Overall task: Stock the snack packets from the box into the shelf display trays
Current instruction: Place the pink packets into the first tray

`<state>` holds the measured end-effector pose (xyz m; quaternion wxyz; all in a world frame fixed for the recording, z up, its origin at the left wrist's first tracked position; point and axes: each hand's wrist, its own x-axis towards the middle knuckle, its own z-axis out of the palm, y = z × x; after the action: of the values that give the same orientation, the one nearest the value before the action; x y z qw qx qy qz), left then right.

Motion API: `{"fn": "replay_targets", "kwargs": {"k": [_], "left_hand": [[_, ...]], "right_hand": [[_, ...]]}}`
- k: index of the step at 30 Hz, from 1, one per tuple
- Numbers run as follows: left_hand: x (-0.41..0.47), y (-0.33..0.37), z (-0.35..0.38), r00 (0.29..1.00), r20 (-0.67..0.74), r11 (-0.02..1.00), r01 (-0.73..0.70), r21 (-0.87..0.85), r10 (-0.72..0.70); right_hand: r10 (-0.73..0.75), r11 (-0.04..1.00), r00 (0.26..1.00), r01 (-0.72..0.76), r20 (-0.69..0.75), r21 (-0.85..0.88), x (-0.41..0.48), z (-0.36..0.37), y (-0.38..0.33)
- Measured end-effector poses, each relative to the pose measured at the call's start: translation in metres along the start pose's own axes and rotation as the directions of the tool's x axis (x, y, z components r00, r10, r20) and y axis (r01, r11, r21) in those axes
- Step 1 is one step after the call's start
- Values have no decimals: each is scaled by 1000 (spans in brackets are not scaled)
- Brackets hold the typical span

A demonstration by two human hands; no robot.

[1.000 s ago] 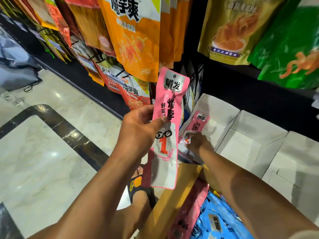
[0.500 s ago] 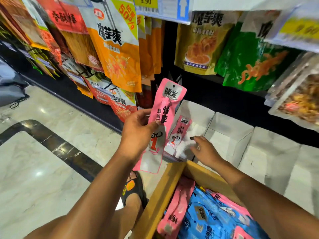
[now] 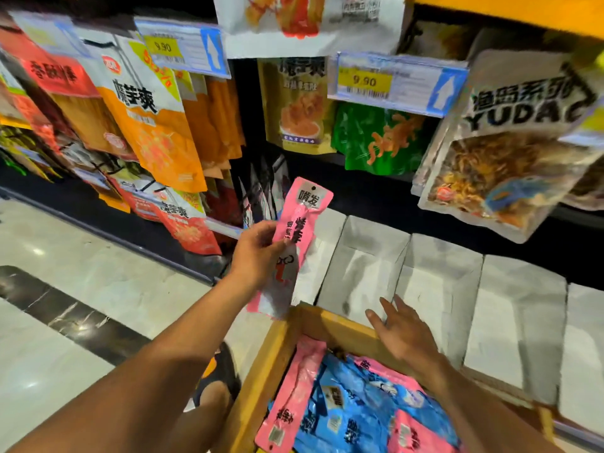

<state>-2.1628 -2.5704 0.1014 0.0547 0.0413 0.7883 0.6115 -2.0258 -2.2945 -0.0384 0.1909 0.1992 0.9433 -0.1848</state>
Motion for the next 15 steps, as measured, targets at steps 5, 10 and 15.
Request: {"fn": "replay_targets", "kwargs": {"k": [5,10,15], "left_hand": [[47,-34,36,998,43,998,55,-34,-53],[90,-79,68,995,17,995,97,-13,-96],[108,-128,86,984,17,984,179,-22,-178]], "right_hand": [[-34,999,999,34,-39,-5,-2,5,0],[-26,999,999,26,-19,-27,7,6,4],[-47,998,998,45,-33,-54,8,5,2]]}}
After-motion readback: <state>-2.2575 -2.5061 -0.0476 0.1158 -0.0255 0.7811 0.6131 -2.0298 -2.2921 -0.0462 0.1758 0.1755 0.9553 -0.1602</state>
